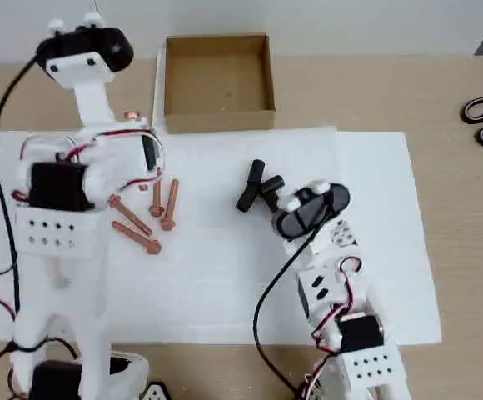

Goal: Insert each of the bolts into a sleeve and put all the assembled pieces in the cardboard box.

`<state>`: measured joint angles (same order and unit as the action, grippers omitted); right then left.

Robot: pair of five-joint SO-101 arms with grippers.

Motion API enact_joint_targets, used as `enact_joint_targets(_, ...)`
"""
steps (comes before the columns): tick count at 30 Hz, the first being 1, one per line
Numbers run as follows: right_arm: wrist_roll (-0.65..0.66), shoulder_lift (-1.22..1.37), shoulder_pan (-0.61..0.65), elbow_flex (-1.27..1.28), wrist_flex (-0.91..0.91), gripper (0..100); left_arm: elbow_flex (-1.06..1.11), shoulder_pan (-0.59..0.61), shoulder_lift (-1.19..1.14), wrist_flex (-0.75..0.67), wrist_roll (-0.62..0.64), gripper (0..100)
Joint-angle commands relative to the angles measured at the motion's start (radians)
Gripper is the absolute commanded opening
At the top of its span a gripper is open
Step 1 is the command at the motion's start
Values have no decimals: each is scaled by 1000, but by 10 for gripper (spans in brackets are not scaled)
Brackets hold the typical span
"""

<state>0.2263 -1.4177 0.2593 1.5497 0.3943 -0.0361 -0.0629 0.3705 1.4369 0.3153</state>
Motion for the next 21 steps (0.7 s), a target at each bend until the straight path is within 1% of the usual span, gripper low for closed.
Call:
enact_joint_targets(1,-6,-120,7,54,-25,35,99,-35,98,-120,35,5)
enact_joint_targets(4,-98,-219,7,147,-15,35,208,-61,144,-201,83,5)
enact_joint_targets(7,-204,-311,-10,140,116,35,315,-97,190,-295,92,5)
enact_joint_targets(9,-245,-369,2,137,145,35,384,-121,222,-364,91,5)
enact_joint_targets(11,-269,-403,35,135,171,35,453,-143,258,-431,91,5)
enact_joint_targets(17,-319,-389,196,135,183,35,638,-221,368,-637,92,6)
enact_joint_targets(21,-321,-390,231,135,180,35,774,-270,445,-787,89,6)
